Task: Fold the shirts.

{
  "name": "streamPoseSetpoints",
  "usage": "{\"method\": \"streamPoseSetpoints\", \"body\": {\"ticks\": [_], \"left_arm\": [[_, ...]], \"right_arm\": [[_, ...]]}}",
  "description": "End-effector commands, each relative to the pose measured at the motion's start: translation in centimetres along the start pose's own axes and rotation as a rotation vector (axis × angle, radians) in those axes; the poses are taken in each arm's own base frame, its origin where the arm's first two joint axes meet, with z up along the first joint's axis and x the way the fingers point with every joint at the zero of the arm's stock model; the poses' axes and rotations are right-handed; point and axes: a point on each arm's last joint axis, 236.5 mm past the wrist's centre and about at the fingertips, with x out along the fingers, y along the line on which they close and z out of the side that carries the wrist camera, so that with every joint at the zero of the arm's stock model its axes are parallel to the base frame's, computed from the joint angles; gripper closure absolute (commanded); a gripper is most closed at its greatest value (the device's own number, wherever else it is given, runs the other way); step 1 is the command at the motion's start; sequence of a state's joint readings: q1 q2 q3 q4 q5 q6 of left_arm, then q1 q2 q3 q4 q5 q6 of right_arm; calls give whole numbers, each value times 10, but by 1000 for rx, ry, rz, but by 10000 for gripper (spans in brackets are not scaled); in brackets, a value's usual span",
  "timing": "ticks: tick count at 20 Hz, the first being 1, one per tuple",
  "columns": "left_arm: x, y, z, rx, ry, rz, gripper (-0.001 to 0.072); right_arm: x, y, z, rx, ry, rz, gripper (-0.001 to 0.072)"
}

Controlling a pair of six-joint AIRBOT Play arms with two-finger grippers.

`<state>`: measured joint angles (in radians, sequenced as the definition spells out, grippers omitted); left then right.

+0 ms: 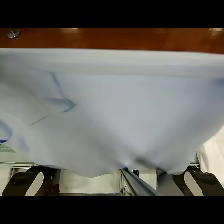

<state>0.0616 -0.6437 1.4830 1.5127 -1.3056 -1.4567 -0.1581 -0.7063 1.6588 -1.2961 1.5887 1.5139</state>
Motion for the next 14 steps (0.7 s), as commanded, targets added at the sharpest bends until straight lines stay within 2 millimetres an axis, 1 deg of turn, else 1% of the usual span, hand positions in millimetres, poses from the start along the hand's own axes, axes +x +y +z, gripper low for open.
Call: {"method": "streamPoseSetpoints", "body": {"ticks": [1,3,5,7,8,9,10,11,12,13,14], "left_arm": [[96,0,-44,-55,194,-12,690],[155,-9,-63,-93,287,-58,690],[211,-21,-82,-145,350,-105,690],[261,-30,-106,-216,405,-133,691],[285,-30,-118,-237,420,-131,690],[306,-29,-128,-244,427,-123,690],[324,-28,-137,-270,436,-112,691],[343,-27,-144,-323,444,-96,690],[357,-28,-151,-378,457,-83,691],[369,-30,-160,-416,481,-74,690],[378,-35,-169,-436,510,-79,690]], "right_arm": [[97,-22,-44,52,203,24,692],[160,-39,-64,89,302,29,692],[221,-54,-78,128,378,34,692],[281,-67,-93,174,442,47,692],[308,-72,-103,187,487,55,692],[334,-78,-113,203,536,59,692],[358,-82,-117,237,563,64,692],[382,-84,-116,279,570,76,692],[403,-85,-113,308,570,94,692],[422,-81,-112,338,573,118,692],[436,-75,-112,360,579,141,692]]}}
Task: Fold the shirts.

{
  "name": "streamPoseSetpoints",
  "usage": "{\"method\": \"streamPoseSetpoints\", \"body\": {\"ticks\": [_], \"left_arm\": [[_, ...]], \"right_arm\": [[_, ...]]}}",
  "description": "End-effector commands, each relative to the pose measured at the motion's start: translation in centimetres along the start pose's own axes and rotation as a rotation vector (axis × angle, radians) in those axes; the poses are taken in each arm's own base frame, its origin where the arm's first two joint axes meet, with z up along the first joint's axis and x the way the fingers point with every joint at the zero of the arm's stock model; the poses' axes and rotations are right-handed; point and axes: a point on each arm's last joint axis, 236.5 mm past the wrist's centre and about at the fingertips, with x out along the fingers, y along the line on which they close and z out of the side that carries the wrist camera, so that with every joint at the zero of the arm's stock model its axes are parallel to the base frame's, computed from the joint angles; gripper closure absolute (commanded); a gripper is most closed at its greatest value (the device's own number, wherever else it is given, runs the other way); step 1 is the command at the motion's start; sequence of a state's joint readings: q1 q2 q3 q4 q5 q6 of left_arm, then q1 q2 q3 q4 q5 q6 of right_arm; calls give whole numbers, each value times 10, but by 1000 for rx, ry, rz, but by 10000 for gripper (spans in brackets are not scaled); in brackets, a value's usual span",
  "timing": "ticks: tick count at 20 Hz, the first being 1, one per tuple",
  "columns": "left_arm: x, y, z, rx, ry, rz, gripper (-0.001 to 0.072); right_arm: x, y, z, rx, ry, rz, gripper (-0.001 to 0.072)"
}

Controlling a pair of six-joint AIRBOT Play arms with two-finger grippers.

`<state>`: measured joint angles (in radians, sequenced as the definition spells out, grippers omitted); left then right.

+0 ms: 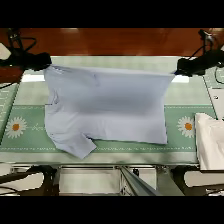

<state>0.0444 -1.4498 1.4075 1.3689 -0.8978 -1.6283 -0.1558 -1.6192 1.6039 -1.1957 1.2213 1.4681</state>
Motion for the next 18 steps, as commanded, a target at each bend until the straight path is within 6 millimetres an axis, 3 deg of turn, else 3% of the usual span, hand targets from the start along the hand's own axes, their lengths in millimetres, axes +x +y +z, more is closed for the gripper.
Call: {"method": "streamPoseSetpoints", "body": {"ticks": [1,4,7,10,12,16,17,18], "left_arm": [[60,1,-13,-136,70,-16,689],[61,4,-51,-58,229,-13,689],[30,14,-75,93,384,-35,689],[10,31,-105,92,543,-41,689],[13,34,-127,91,609,-46,689],[16,43,-163,93,740,-50,687],[14,43,-171,70,781,-46,618],[9,43,-179,65,827,-48,278]], "right_arm": [[67,8,21,87,53,100,692],[69,13,-4,27,163,131,692],[39,6,-30,-17,275,140,692],[21,-1,-38,-13,285,117,692],[31,0,-61,1,349,123,692],[74,-3,-130,8,517,82,691],[79,-4,-135,33,523,67,596],[78,-2,-136,55,529,67,231]]}}
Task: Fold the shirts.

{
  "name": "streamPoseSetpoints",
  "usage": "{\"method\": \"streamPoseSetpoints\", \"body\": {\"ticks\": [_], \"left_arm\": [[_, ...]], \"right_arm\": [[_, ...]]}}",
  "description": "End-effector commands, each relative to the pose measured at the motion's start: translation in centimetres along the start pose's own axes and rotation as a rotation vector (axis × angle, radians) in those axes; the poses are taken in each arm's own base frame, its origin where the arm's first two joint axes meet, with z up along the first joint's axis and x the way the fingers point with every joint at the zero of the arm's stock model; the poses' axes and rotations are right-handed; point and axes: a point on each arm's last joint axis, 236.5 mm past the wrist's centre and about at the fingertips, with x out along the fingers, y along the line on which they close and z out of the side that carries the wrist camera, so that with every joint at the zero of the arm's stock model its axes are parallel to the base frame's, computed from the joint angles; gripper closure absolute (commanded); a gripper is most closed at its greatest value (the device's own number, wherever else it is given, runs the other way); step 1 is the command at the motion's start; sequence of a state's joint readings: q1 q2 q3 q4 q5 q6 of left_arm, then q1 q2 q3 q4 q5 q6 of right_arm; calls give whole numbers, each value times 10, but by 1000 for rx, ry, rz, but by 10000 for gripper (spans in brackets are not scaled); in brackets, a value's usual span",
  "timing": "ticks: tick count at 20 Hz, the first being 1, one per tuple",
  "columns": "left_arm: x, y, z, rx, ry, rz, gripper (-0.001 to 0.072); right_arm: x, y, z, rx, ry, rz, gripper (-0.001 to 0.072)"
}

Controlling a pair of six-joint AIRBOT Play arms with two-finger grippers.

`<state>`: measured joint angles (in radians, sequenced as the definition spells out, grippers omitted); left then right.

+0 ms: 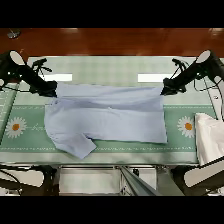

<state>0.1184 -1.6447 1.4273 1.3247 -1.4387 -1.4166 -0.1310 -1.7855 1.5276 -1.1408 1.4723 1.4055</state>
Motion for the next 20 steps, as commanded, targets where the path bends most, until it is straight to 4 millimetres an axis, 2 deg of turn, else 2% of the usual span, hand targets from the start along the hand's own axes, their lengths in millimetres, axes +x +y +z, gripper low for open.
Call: {"method": "streamPoseSetpoints", "body": {"ticks": [1,5,7,8,10,12,13,15,17,20], "left_arm": [[9,3,-35,-22,162,-10,13],[-2,30,-59,-79,135,91,4],[1,43,-90,-146,101,75,4],[9,44,-113,-186,102,28,4],[23,40,-157,-276,86,-106,4],[32,38,-182,-423,19,-227,4],[34,36,-188,-476,-18,-278,4],[35,27,-180,-579,-126,-369,4],[46,15,-189,-562,-110,-381,4],[61,-8,-202,-510,-41,-397,4]], "right_arm": [[15,-2,-18,36,51,-14,88],[-43,-13,-30,21,-67,-50,87],[-59,-28,-47,67,-165,-62,87],[-59,-30,-59,93,-215,-42,87],[-46,-21,-84,99,-281,9,87],[-30,-9,-105,105,-316,55,87],[-24,-2,-112,109,-325,87,87],[-14,12,-120,115,-339,159,88],[-11,20,-123,118,-340,203,88],[-11,20,-121,123,-347,205,88]]}}
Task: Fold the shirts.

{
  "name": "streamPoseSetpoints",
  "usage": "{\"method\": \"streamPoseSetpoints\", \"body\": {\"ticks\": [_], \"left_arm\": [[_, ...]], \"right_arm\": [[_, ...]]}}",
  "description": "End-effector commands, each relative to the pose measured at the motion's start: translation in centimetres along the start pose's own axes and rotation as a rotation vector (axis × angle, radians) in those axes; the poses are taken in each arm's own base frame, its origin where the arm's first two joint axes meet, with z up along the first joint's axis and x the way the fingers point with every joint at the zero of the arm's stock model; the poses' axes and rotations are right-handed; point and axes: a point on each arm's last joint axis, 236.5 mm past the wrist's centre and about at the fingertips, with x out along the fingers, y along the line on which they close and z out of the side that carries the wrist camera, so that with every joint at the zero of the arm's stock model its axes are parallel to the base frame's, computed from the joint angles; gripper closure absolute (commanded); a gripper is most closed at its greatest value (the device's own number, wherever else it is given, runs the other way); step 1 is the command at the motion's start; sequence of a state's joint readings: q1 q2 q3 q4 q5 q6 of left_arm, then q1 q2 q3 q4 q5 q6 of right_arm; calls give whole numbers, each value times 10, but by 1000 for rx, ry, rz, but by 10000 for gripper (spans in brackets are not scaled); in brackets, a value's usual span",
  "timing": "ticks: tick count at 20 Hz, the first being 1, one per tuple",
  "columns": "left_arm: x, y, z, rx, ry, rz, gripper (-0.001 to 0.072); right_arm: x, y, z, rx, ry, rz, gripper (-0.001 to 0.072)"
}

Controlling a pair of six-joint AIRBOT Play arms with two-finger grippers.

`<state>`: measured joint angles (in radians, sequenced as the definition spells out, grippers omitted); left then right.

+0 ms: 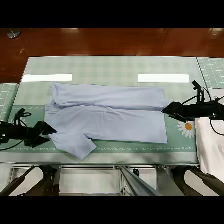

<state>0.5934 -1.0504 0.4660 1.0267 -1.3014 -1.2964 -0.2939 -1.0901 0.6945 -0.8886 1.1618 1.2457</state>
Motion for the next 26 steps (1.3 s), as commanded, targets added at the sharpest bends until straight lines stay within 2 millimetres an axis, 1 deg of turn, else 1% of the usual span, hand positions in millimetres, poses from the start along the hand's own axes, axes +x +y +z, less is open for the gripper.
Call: {"method": "streamPoseSetpoints", "body": {"ticks": [1,3,5,6,7,8,9,10,11,13,14,17,18,19,21,23,25,26], "left_arm": [[22,-10,-22,10,39,-35,4],[33,-11,-31,27,62,-23,4],[41,-18,-33,41,57,-40,7],[42,-23,-33,80,57,-46,112],[42,-25,-32,118,54,-47,610],[41,-30,-30,150,50,-62,688],[38,-37,-29,164,46,-86,689],[36,-44,-27,173,40,-111,689],[34,-51,-26,184,32,-138,689],[33,-60,-23,190,18,-175,689],[33,-62,-22,189,15,-180,689],[33,-62,-22,189,15,-180,689],[33,-61,-22,189,14,-179,689],[33,-61,-21,189,11,-179,689],[33,-61,-18,185,-4,-176,689],[33,-63,-16,182,-10,-184,689],[33,-63,-16,181,-10,-185,689],[33,-63,-16,181,-11,-185,689]], "right_arm": [[3,5,0,10,-31,33,87],[0,1,5,18,-50,24,87],[-12,-9,15,41,-82,11,88],[-21,-20,18,52,-92,-12,87],[-32,-39,18,74,-90,-64,87],[-40,-62,9,114,-62,-131,87],[-45,-88,-12,176,5,-219,87],[-45,-104,-34,230,71,-281,87],[-37,-105,-55,257,140,-284,87],[-18,-95,-94,250,272,-262,87],[-12,-91,-105,231,311,-261,87],[1,-77,-128,163,445,-254,87],[7,-74,-130,147,465,-251,87],[15,-67,-127,144,460,-226,87],[33,-51,-115,151,418,-158,87],[47,-39,-104,149,378,-101,88],[53,-31,-98,156,381,-66,88],[54,-25,-92,154,374,-37,119]]}}
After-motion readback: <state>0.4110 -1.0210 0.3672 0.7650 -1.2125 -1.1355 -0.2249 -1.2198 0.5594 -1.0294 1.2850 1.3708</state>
